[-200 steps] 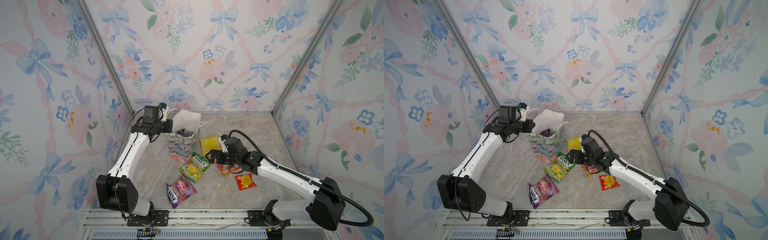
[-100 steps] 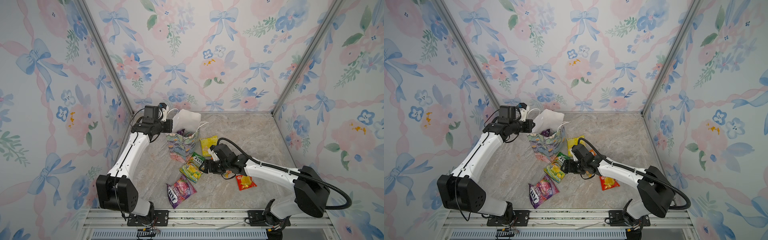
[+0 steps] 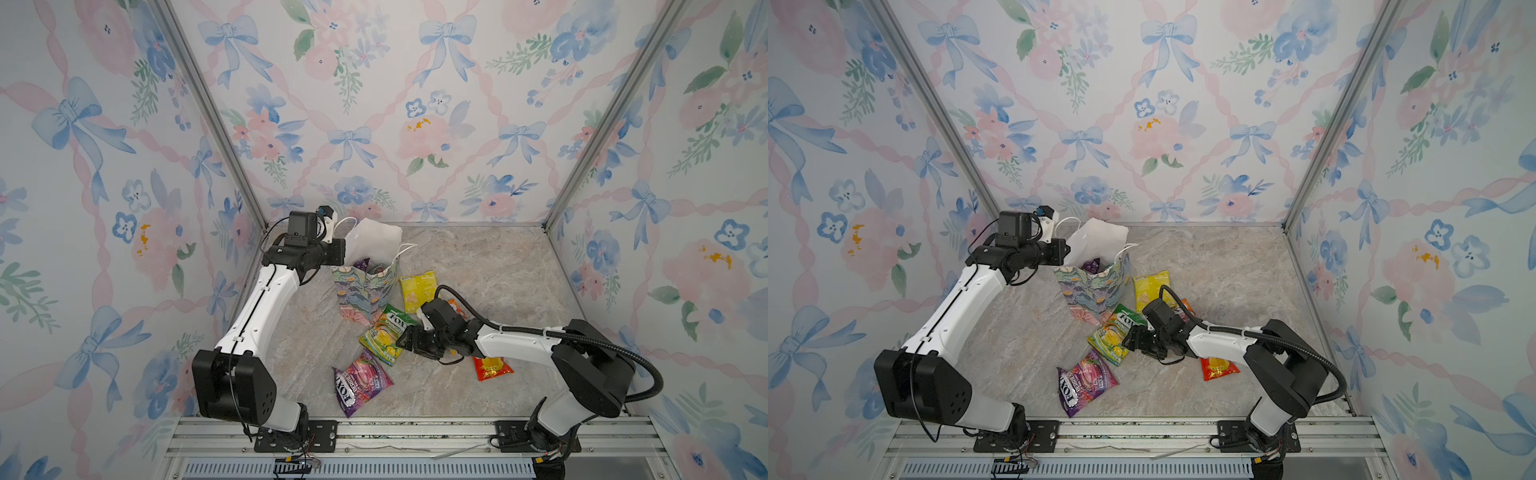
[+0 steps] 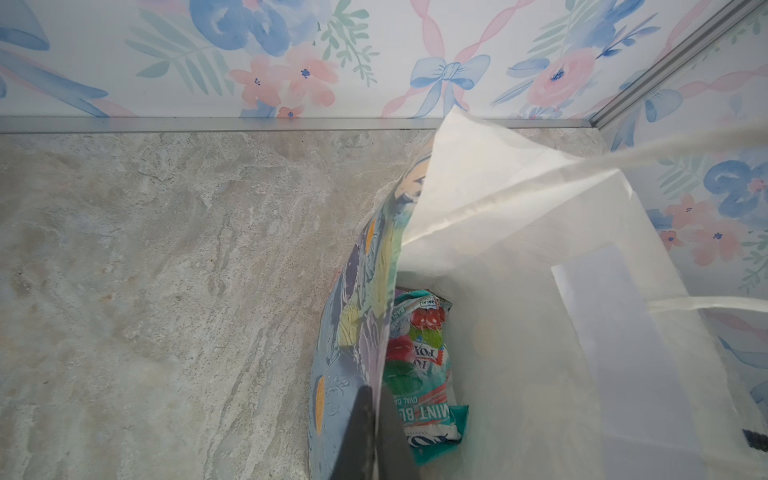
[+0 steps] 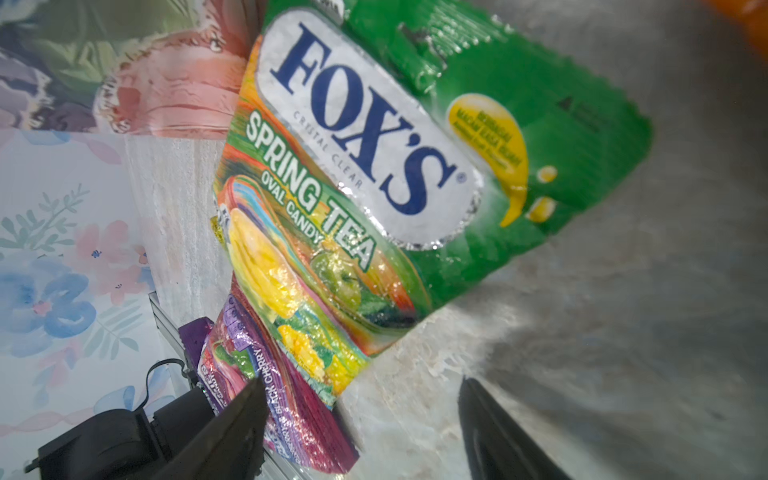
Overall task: Place the snacks into the paper bag
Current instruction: 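Close the right gripper on the green spring tea packet's top edge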
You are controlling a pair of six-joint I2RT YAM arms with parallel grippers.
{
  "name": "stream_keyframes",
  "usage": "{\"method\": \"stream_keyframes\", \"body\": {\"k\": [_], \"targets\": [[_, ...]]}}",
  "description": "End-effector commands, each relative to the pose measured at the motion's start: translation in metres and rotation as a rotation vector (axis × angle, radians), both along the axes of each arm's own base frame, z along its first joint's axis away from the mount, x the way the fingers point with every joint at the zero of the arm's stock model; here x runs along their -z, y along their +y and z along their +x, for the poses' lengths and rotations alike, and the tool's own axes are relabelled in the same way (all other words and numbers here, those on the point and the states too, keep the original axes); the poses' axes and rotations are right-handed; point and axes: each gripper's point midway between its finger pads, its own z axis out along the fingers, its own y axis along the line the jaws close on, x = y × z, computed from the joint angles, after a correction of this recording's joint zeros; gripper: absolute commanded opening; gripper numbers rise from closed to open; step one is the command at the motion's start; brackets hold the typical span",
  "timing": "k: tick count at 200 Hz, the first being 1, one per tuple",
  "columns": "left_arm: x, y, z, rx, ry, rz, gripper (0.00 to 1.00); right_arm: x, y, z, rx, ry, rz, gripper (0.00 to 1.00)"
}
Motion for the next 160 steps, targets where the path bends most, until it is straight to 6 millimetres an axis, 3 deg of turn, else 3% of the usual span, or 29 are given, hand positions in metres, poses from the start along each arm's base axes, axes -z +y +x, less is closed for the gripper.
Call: {"method": "stream_keyframes", "body": {"k": [1,61,133,160], "targets": [[0.014,0.002,-0.005,0.005,0.045,0.017,0.00,0.007,0.000,0.004,0.058,0.041,0.044,0.71],[0.016,0.003,-0.005,0.004,0.047,0.022,0.00,0.016,0.007,0.016,0.135,0.063,0.076,0.70],[0.014,0.004,-0.005,0.001,0.042,0.023,0.00,0.008,0.016,0.032,0.248,0.013,0.118,0.70],[0.015,0.004,-0.005,0.003,0.045,0.019,0.00,0.007,0.018,0.035,0.283,-0.007,0.133,0.66]]}}
